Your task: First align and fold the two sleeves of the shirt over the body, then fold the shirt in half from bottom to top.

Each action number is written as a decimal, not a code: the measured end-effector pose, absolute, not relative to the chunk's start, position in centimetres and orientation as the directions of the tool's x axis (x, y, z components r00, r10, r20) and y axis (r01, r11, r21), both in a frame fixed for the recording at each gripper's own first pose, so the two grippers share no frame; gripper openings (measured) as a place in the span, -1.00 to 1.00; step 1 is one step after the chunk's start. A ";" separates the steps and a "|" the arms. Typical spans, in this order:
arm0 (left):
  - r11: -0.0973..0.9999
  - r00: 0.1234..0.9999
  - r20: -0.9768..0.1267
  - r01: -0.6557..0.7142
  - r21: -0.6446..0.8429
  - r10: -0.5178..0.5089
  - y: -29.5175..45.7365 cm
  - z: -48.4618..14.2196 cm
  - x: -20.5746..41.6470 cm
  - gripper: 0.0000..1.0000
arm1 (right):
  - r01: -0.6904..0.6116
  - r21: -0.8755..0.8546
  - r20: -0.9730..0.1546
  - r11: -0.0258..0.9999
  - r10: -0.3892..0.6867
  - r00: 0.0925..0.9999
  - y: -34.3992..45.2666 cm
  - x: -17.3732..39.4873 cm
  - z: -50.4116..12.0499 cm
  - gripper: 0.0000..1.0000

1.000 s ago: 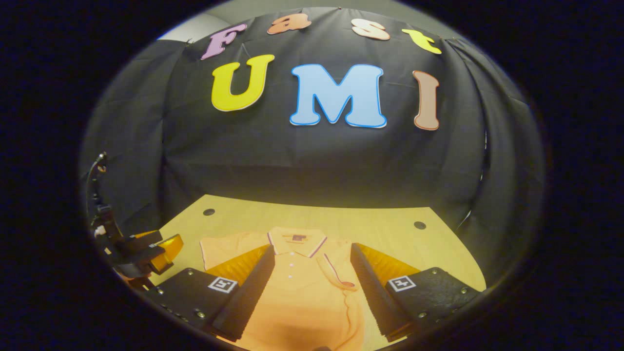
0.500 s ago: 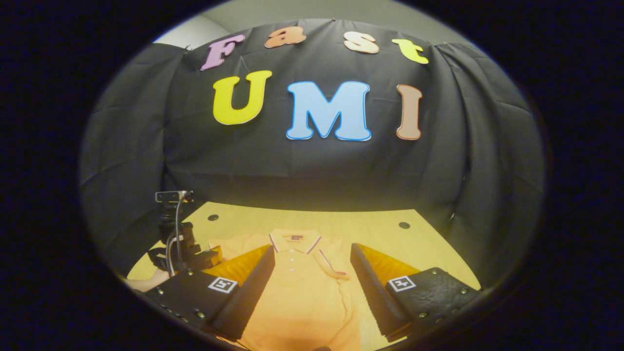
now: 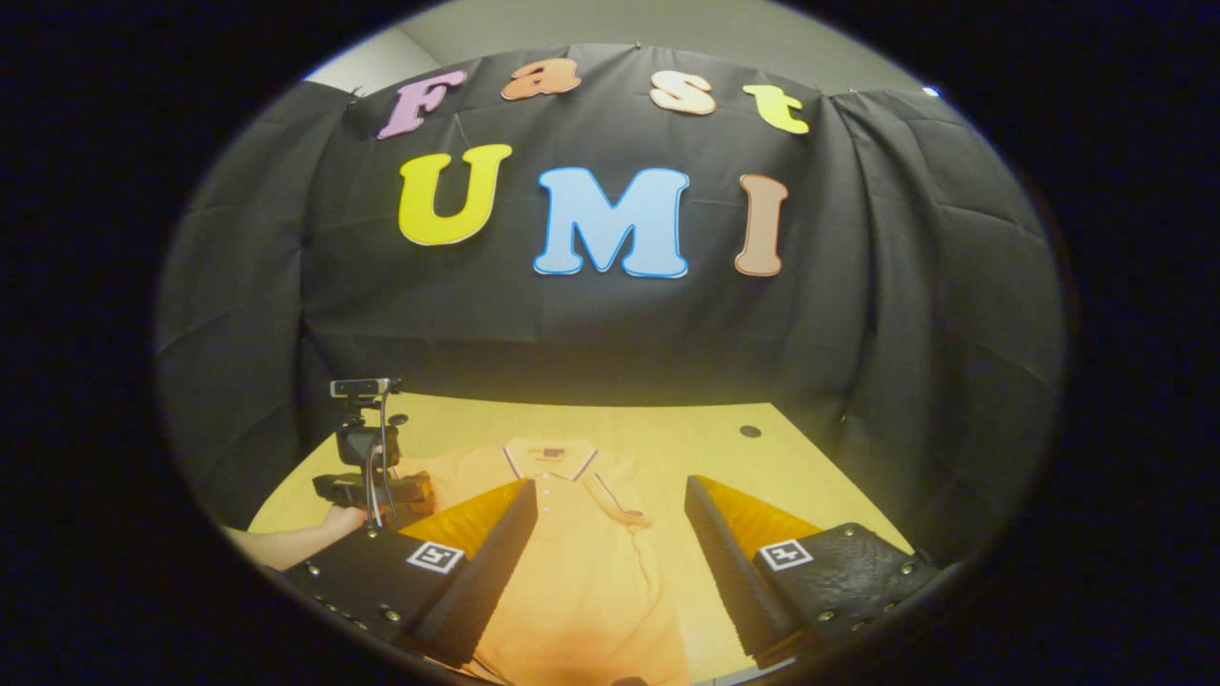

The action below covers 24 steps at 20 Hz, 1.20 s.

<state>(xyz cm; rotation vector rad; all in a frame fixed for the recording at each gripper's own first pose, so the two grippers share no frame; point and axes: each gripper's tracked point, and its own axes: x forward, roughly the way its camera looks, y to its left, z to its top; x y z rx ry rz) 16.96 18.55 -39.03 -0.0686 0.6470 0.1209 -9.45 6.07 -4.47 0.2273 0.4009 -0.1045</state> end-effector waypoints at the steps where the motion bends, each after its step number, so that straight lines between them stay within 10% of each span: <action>1: 0.990 0.784 -0.615 -0.134 -0.033 0.086 18.3 -39.4 17.1 0.89 | 0.148 0.196 -0.401 0.970 -0.058 0.914 6.0 -9.6 -4.6 0.93; 8: 0.994 0.767 -0.635 -0.104 0.015 0.090 17.4 -40.0 17.7 0.86 | 0.132 0.199 -0.398 0.971 -0.044 0.917 6.2 -9.8 -4.6 0.93; 12: 0.992 0.770 -0.627 -0.126 0.032 0.118 18.2 -40.0 17.9 0.07 | 0.133 0.218 -0.402 0.967 -0.035 0.915 6.1 -9.8 -4.9 0.93; 13: 0.992 0.771 -0.626 -0.123 0.029 0.114 18.1 -40.0 17.9 -0.41 | 0.137 0.219 -0.404 0.966 -0.038 0.914 5.9 -9.9 -5.1 0.93; 16: 0.993 0.764 -0.635 -0.110 0.042 0.111 17.6 -39.9 17.8 -0.74 | 0.148 0.219 -0.413 0.964 -0.046 0.909 5.3 -10.2 -5.6 0.93; 24: 0.992 0.826 -0.553 -0.063 0.108 0.113 13.9 -35.8 19.2 -0.75 | 0.194 0.190 -0.425 0.962 -0.098 0.900 3.0 -10.7 -6.5 0.93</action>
